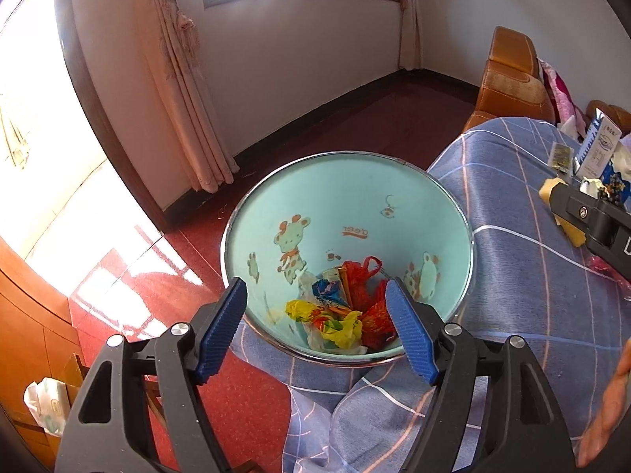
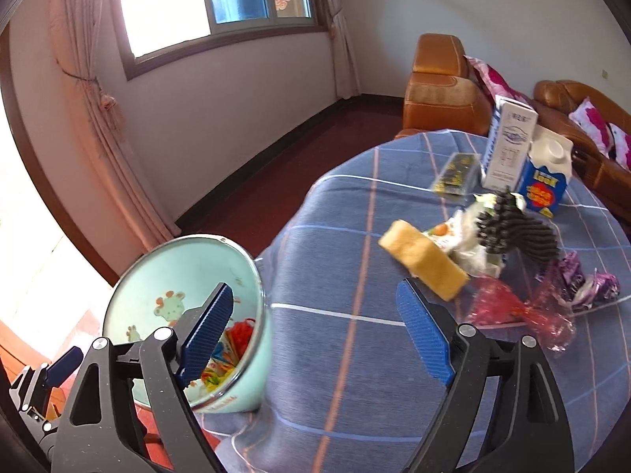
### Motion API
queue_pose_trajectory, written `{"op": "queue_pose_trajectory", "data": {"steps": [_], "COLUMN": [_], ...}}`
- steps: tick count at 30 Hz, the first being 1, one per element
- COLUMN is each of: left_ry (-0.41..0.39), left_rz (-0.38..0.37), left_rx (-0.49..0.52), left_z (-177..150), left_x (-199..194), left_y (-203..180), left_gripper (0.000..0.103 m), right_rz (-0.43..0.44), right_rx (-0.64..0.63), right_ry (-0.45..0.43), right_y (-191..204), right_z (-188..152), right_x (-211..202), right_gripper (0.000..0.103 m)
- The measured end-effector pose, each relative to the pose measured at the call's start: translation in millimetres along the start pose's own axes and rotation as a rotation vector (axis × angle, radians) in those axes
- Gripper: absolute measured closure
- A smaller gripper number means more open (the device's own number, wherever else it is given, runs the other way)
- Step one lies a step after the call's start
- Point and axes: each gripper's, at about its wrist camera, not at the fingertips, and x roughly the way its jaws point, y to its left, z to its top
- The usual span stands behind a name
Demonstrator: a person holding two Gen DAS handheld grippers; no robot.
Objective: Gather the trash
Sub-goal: 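Move both tools back to the pink bag and purple wrapper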
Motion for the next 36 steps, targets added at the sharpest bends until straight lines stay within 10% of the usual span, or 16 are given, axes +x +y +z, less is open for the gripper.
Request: {"op": "queue_pose_trajectory", "data": {"steps": [36], "left_ry": [0.013], "left_rz": [-0.216], "left_rx": [0.251], "left_z": [-25.5], "left_x": [-23.6], "left_y": [-159.1], "left_gripper": [0.026], "right_rz": [-0.26], "right_rx": [0.232], "right_ry": [0.055], "right_y": [-250.4], "right_z": [-62.0], "right_x": [-46.9], "right_gripper": [0.027]}}
